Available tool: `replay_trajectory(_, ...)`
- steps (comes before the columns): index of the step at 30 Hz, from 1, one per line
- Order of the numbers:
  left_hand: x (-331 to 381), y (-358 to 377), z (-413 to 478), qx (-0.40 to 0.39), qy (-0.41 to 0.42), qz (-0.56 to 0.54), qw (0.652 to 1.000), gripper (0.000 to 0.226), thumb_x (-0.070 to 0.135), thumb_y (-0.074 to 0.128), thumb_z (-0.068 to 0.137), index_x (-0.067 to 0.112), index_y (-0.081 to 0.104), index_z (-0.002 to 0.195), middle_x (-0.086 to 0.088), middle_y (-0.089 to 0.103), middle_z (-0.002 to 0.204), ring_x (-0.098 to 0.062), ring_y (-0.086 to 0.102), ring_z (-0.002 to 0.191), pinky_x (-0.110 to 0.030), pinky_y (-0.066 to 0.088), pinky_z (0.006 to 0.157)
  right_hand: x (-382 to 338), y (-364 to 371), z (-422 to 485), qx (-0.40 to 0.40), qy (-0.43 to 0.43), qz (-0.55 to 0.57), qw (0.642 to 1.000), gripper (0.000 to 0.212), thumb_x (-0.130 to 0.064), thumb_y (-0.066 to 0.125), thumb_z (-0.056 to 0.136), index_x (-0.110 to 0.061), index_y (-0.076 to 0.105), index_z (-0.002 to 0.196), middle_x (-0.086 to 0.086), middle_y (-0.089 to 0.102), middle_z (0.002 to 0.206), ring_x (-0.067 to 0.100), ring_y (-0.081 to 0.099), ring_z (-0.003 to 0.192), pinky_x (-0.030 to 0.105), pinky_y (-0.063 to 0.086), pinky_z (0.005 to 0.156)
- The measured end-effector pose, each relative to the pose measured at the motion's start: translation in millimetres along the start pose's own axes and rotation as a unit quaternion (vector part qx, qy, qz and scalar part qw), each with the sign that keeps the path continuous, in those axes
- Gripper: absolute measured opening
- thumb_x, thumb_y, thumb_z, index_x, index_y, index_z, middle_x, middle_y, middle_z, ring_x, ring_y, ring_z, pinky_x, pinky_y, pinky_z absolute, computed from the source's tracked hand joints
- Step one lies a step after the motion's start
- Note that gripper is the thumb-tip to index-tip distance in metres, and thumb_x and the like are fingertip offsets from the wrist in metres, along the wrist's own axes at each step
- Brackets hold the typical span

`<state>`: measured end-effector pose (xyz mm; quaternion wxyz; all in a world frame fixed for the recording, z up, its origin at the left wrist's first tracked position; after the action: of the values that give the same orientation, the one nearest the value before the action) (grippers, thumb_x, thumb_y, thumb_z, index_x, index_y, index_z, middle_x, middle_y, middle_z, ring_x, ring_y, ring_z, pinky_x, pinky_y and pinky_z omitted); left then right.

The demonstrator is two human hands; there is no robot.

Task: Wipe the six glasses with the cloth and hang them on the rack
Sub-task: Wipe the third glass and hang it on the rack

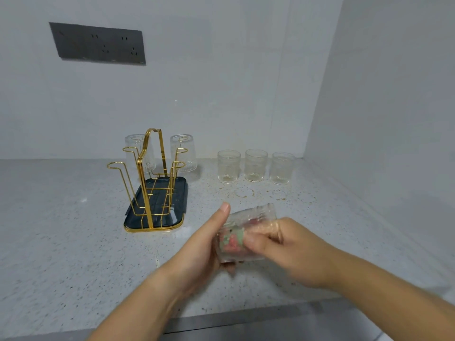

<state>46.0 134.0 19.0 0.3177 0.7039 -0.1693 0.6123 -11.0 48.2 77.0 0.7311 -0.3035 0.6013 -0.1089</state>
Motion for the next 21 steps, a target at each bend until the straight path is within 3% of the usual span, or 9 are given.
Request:
replay_trajectory(2,7,-2,-5,0.027,0.047,0.044,0.998,0.081,0.081,0.060,0.083,0.015,0.059,0.129,-0.012,0.072,0.101,-0.014,0.062,0.077,-0.026,0.046,0.062,11,-9,4,0.058,0.061,0.128,0.988,0.035,-0.041,0.056,0.100,-0.014,0.077,0.107,0.006,0.080,0.105,0.022,0.075,0.103,0.043,0.051,0.106)
replay_trajectory(4,13,2,-11,0.037,0.095,0.069,0.992,0.054,0.065,0.056,0.092,0.022,0.051,0.125,0.012,0.073,0.086,0.002,0.063,0.068,-0.014,0.048,0.060,22,-11,6,0.089,0.109,0.221,0.965,0.043,-0.047,0.060,0.091,-0.012,0.078,0.109,0.008,0.080,0.105,0.023,0.075,0.104,0.047,0.048,0.110)
replay_trajectory(6,17,-1,-12,0.079,0.116,0.070,0.988,0.046,0.054,0.056,0.091,0.019,0.053,0.120,0.016,0.072,0.077,0.005,0.064,0.065,-0.012,0.049,0.058,19,-4,6,0.072,0.104,0.214,0.969,0.050,-0.057,0.061,0.087,-0.016,0.076,0.112,0.002,0.079,0.110,0.019,0.073,0.109,0.046,0.047,0.111)
replay_trajectory(8,15,-8,-7,0.106,0.096,0.028,0.989,0.063,0.063,0.072,0.086,0.007,0.056,0.111,0.004,0.066,0.070,-0.008,0.057,0.055,-0.020,0.044,0.049,1,1,3,0.044,0.032,0.123,0.991,0.040,-0.052,0.060,0.093,-0.022,0.074,0.115,-0.008,0.076,0.115,0.008,0.068,0.113,0.039,0.048,0.109)
replay_trajectory(10,8,-7,-2,0.085,0.033,-0.060,0.994,0.075,0.062,0.075,0.074,-0.002,0.063,0.112,-0.009,0.062,0.076,-0.020,0.050,0.057,-0.023,0.036,0.049,-18,6,-1,0.018,-0.053,-0.078,0.995,0.031,-0.048,0.058,0.099,-0.034,0.069,0.124,-0.020,0.069,0.124,0.001,0.059,0.122,0.034,0.039,0.116)
replay_trajectory(12,-2,1,-1,0.030,-0.043,-0.122,0.991,0.061,0.060,0.073,0.077,0.006,0.073,0.106,-0.011,0.059,0.075,-0.020,0.047,0.051,-0.019,0.033,0.047,-25,9,-5,-0.002,-0.115,-0.303,0.946,0.033,-0.058,0.053,0.098,-0.045,0.061,0.127,-0.027,0.065,0.125,-0.005,0.050,0.126,0.038,0.012,0.127)
replay_trajectory(14,-7,11,-7,-0.033,-0.108,-0.119,0.987,0.049,0.062,0.062,0.084,0.016,0.074,0.096,-0.005,0.057,0.068,-0.012,0.040,0.043,-0.018,0.028,0.039,-25,8,-10,-0.011,-0.149,-0.391,0.908,0.020,-0.051,0.056,0.099,-0.044,0.060,0.118,-0.028,0.067,0.109,-0.010,0.053,0.113,0.044,0.006,0.128)
replay_trajectory(18,0,18,-9,-0.111,-0.089,-0.025,0.989,0.070,0.079,0.044,0.090,0.018,0.077,0.099,-0.004,0.060,0.072,-0.014,0.044,0.054,-0.025,0.036,0.050,-12,1,-10,-0.003,-0.120,-0.314,0.942,0.030,-0.042,0.049,0.106,-0.043,0.061,0.133,-0.031,0.062,0.133,-0.008,0.049,0.130,0.032,0.014,0.124)
replay_trajectory(21,8,11,2,-0.045,-0.006,0.013,0.999,0.080,0.076,0.051,0.087,0.006,0.066,0.123,-0.004,0.062,0.077,-0.014,0.054,0.056,-0.028,0.047,0.051,-6,-5,-5,0.009,-0.050,-0.069,0.996,0.027,-0.022,0.050,0.107,-0.017,0.074,0.118,-0.007,0.077,0.114,0.006,0.066,0.117,0.021,0.041,0.109)
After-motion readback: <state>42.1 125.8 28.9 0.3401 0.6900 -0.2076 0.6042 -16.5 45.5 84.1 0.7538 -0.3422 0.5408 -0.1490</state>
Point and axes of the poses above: each hand's wrist, its own z-axis towards the middle knuckle, its own y-axis out of the palm, x = y × z, the point moved 9 cm from there along z, towards the middle knuckle
